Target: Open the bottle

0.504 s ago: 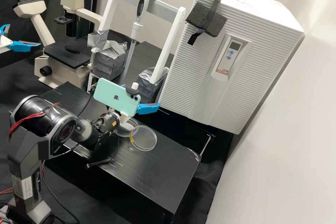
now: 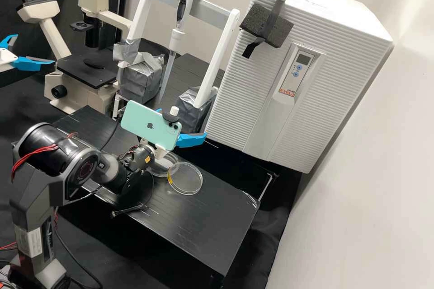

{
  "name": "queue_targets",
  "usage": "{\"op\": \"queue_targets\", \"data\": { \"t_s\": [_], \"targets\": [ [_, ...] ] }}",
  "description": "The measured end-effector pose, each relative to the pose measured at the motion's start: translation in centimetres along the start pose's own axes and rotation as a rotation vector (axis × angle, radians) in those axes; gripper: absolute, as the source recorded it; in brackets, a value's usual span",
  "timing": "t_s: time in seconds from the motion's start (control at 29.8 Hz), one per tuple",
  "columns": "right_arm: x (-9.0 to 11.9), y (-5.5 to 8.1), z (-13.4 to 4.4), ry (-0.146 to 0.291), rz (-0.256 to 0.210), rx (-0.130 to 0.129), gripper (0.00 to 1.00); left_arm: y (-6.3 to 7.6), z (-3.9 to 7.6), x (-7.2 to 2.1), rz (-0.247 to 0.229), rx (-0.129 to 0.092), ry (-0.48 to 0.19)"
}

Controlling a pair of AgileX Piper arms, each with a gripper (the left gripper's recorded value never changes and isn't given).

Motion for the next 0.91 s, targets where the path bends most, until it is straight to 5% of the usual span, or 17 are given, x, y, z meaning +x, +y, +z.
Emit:
{"op": "queue_targets", "data": {
  "t_s": [0.2,0.37,0.47,0.74,0.91],
  "targets": [
    [0.0,0.0,0.0,0.000,0.000,0.000,1.00,-0.9,0.5,-2.12,-0.018,-0.003,-0.197],
    [0.0,0.0,0.0,0.000,0.000,0.000,1.00,-1.6,0.1,-3.74,-0.087,-0.050,-0.242],
    [0.0,0.0,0.0,0.000,0.000,0.000,1.00,-1.8,0.2,-4.54,-0.119,-0.057,-0.272],
    [0.0,0.0,0.0,0.000,0.000,0.000,1.00,-3.2,1.6,-5.93,-0.234,0.014,-0.437],
    [0.0,0.0,0.0,0.000,0.000,0.000,1.00,-3.5,1.7,-6.12,-0.256,0.009,-0.455]
  ]
}}
